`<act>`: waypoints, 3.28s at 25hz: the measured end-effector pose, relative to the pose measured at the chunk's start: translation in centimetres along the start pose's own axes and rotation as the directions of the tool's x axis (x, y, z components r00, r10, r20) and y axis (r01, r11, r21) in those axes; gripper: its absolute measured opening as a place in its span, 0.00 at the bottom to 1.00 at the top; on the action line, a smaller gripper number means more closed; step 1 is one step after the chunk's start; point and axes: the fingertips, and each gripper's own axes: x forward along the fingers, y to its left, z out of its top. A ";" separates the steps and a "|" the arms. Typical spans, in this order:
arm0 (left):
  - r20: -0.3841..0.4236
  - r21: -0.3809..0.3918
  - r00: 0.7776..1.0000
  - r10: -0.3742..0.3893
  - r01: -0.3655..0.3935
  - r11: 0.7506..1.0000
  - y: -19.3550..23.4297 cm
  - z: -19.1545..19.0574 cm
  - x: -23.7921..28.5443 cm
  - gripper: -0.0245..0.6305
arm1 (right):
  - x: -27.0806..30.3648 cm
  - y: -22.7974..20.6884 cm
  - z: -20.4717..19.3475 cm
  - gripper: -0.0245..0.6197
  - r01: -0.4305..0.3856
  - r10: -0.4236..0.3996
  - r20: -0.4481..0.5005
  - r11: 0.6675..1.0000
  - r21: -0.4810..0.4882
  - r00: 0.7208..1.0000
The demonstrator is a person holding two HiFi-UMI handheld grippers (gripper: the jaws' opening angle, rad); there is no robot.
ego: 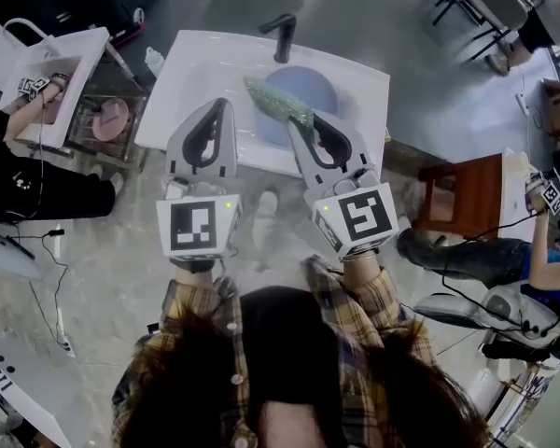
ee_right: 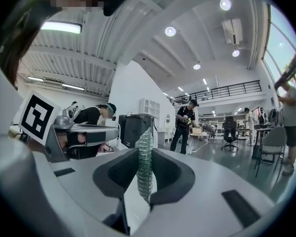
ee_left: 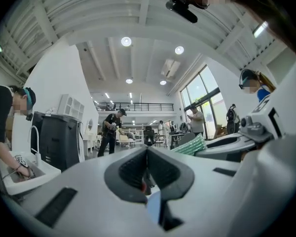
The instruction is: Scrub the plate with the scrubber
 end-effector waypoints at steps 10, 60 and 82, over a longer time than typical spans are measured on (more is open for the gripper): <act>0.005 0.027 1.000 -0.008 0.008 1.000 2.6 0.9 11.9 0.06 | 8.6 -8.6 0.2 0.18 -0.001 0.002 -0.011 0.999 0.043 1.000; -0.110 -0.066 0.871 -0.480 0.475 0.877 -3.0 -11.8 20.1 0.06 | 8.8 -17.4 -12.0 0.18 0.346 -0.307 -0.243 0.928 0.138 0.920; -0.289 -0.145 0.809 -0.513 0.493 0.858 -3.3 -24.8 20.1 0.06 | 10.0 -15.1 -22.0 0.18 0.299 -0.217 -0.385 0.939 0.167 0.897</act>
